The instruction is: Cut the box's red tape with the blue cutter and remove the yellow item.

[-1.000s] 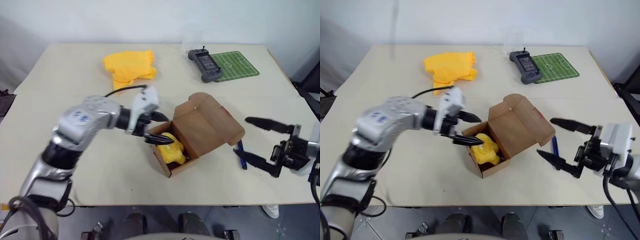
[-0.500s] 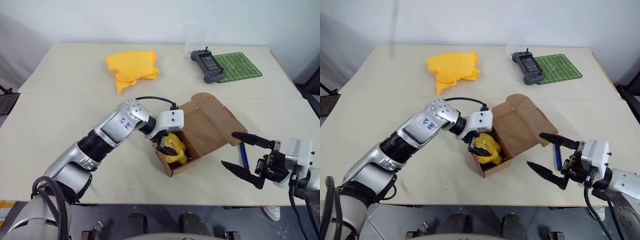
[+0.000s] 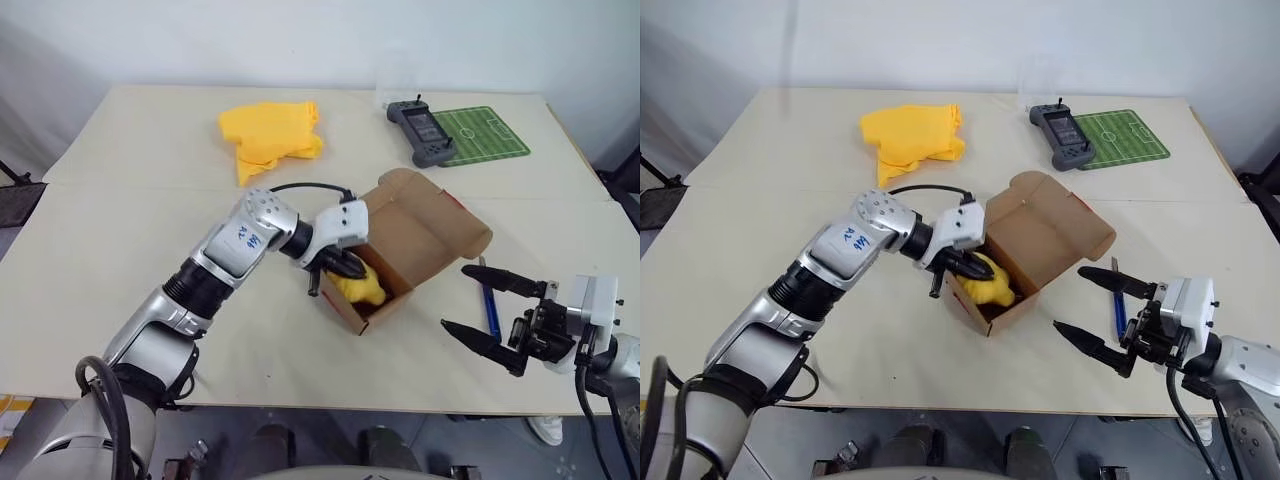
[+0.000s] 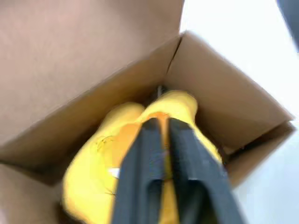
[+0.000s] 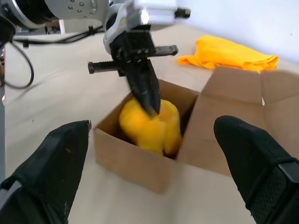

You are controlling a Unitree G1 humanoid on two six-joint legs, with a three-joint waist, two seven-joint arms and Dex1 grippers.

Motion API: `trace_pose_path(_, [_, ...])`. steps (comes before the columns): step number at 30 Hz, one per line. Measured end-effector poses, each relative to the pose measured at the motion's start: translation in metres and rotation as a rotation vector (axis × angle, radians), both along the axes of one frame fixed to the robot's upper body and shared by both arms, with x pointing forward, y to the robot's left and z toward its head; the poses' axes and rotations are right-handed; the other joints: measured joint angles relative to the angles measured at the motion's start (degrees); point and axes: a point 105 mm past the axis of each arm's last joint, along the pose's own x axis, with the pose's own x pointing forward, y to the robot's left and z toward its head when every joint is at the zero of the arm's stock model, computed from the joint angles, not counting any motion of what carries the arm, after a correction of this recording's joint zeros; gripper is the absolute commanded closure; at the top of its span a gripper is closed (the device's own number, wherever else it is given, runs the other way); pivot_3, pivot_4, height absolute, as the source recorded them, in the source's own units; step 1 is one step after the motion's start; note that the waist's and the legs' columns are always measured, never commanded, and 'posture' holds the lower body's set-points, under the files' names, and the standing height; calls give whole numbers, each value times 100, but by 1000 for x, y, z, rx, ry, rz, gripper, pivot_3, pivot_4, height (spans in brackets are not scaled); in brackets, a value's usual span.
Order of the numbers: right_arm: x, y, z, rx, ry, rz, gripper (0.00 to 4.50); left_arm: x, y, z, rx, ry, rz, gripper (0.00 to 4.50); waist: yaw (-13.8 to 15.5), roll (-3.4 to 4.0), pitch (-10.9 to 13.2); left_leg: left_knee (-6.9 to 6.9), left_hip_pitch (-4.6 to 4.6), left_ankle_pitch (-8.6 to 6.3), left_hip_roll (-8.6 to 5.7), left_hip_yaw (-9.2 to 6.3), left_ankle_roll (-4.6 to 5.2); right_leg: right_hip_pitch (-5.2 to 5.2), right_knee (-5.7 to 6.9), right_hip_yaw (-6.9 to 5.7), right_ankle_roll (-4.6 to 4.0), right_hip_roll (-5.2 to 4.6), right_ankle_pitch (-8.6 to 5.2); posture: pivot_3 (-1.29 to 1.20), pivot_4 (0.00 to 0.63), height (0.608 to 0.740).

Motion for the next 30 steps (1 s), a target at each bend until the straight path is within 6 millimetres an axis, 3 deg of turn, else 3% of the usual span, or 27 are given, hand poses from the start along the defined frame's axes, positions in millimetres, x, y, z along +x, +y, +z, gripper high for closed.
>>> trace_pose_path(8, [3, 2, 2, 13, -4, -1, 0, 1, 25, 52, -270, -18, -45, 4445, -26, 0, 0, -2, 2, 1, 0, 2, -2, -3, 6, -4, 0, -1, 0, 0, 150, 740])
trace_pose_path(11, [9, 5, 15, 12, -56, 20, 0, 12, 59, 66, -405, -102, 37, 4445, -107, 1, -1, -3, 11, 2, 1, 3, -4, -2, 11, -10, 0, -3, 0, 0, 150, 740])
trace_pose_path(15, [11, 10, 22, 1, -77, 62, 0, 26, 109, 58, -504, -165, 233, 4445, -143, 1, -1, -6, 12, 3, 1, 2, -6, -4, 15, -18, -1, -10, 0, 0, 150, 740])
trace_pose_path(18, [14, 13, 21, -13, -74, 95, 0, 15, 137, 33, -439, -136, 311, 4445, -153, -2, 1, -10, 11, 3, 1, 0, -6, -5, 26, -21, -2, -13, 1, 0, 150, 740])
trace_pose_path(20, [19, 13, 19, -19, -56, 104, 0, 6, 128, 26, -410, -108, 266, 4445, -72, -9, 5, -1, 1, 3, -8, -18, -6, -6, 20, -36, -2, -24, 1, 0, 150, 740])
trace_pose_path(23, [22, 15, 24, -28, -70, 122, 0, -2, 96, 44, -433, -130, 141, 4445, 58, -10, 6, 32, -25, 2, -23, -51, -4, -4, 23, -65, -3, -38, 4, 0, 150, 740])
trace_pose_path(27, [21, 14, 19, -31, -39, 117, 0, -7, 71, 76, -455, -202, 55, 3528, 12, -5, 3, 44, -56, 1, -33, -64, -3, -19, 24, -82, 1, -41, 8, 0, 150, 740])
trace_pose_path(30, [19, 9, 14, -29, -9, 85, 0, -11, 54, 77, -476, -180, 17, 2618, -13, -3, 4, 39, -58, 2, -31, -65, -2, -20, 31, -90, 1, -38, 8, 0, 150, 740])
